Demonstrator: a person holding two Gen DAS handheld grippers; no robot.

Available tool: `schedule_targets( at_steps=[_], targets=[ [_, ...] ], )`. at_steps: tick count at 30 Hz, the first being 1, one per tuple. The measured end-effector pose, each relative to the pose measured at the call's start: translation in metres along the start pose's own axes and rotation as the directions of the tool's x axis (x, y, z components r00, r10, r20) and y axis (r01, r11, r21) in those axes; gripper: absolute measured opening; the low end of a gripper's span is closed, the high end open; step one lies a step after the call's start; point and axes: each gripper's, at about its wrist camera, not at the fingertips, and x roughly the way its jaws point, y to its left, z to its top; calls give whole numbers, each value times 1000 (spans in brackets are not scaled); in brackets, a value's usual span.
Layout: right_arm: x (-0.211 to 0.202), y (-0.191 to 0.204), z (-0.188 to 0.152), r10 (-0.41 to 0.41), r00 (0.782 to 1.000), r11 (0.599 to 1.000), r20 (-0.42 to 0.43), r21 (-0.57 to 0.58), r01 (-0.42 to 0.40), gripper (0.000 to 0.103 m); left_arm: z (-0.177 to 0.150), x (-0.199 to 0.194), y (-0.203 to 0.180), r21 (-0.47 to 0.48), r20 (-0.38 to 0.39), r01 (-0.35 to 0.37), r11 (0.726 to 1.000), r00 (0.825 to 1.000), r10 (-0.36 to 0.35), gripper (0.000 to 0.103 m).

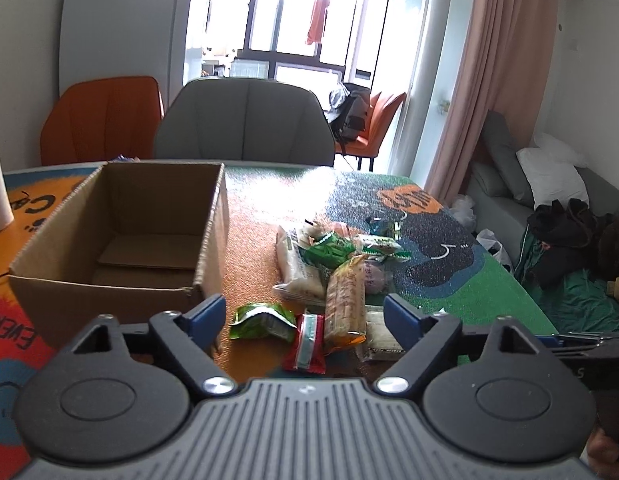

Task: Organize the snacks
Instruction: 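Grasp the tan stick snack with the left tool while the right tool grasps the blue packet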

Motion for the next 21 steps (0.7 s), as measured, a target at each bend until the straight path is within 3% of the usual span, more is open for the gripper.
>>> schedule_targets(
  at_steps=[12,21],
  targets=[
    [48,-13,14,-8,999,1000,-45,28,9,49,10,59,-9,-24,-74,46,999,996,-48,59],
    [64,-15,21,-10,997,1000,-82,5,10,38,10,105,-16,-55,-171,76,996,982,-84,49]
  ],
)
